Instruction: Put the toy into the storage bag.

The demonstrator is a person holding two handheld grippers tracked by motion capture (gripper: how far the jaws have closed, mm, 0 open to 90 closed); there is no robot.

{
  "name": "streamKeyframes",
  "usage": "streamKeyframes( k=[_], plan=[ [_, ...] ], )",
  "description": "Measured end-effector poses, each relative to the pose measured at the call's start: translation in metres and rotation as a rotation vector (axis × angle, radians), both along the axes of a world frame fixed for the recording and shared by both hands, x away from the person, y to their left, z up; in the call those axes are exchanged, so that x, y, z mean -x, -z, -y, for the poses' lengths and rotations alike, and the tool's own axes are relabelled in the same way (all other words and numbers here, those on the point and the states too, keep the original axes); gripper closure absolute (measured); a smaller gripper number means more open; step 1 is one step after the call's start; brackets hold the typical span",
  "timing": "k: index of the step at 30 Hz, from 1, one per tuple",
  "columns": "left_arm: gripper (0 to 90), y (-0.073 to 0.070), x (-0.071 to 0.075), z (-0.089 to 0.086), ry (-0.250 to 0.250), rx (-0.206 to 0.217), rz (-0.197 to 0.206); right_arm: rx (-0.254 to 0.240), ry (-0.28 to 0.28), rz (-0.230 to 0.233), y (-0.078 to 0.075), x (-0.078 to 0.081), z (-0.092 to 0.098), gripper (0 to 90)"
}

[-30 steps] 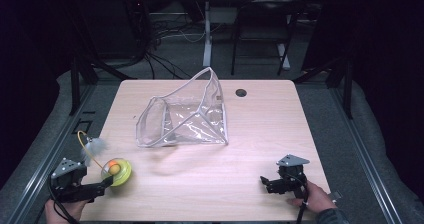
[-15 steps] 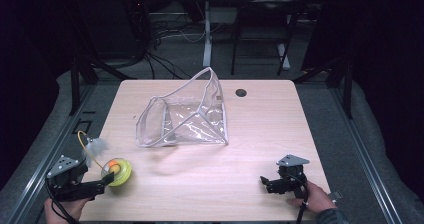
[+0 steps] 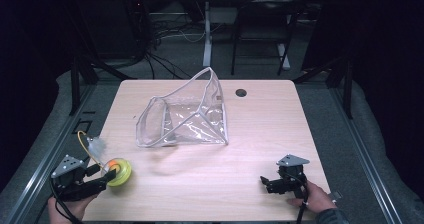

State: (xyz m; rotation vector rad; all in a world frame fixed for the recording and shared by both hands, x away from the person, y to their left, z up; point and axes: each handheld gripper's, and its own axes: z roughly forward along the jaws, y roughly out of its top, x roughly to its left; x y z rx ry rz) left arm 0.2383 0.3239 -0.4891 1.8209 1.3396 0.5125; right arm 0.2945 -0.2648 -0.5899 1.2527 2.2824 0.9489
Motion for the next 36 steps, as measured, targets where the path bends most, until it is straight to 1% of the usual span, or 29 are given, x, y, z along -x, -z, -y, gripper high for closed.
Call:
streamKeyframes(
  k=[6,13,17,20,23,25,26,29,36],
  plan=[
    [48.0,-0.004,-0.001,0.000,0.003,-0.006,0.010,0.000,0.000,0.000,0.000,0.000,0.000,0.0],
    [62.0,-0.005,-0.004,0.001,-0.007,-0.029,-0.006,-0.003,0.001,0.002,0.000,0.000,0.000,0.0],
    [70.0,-0.006,-0.004,0.002,-0.007,-0.024,-0.007,0.000,0.000,0.001,0.000,0.000,0.000,0.0],
    [76.5,-0.006,-0.004,0.003,-0.008,-0.031,-0.012,0.000,0.000,0.000,0.000,0.000,0.000,0.0],
    [81.2,-0.005,-0.005,0.002,-0.009,-0.031,-0.017,0.000,0.000,0.000,0.000,0.000,0.000,0.0],
    [83.3,-0.005,-0.005,0.003,-0.010,-0.033,-0.020,-0.003,0.001,0.002,0.000,0.000,0.000,0.0],
    [84.6,-0.005,-0.006,0.003,-0.010,-0.040,-0.028,0.000,0.000,0.000,0.000,0.000,0.000,0.0],
    [87.0,-0.005,-0.006,0.003,-0.013,-0.039,-0.029,0.000,0.000,0.000,0.000,0.000,0.000,0.0],
    [87.7,-0.008,-0.010,0.004,0.003,-0.059,-0.042,-0.003,0.001,0.002,0.000,0.000,0.000,0.0]
  ],
)
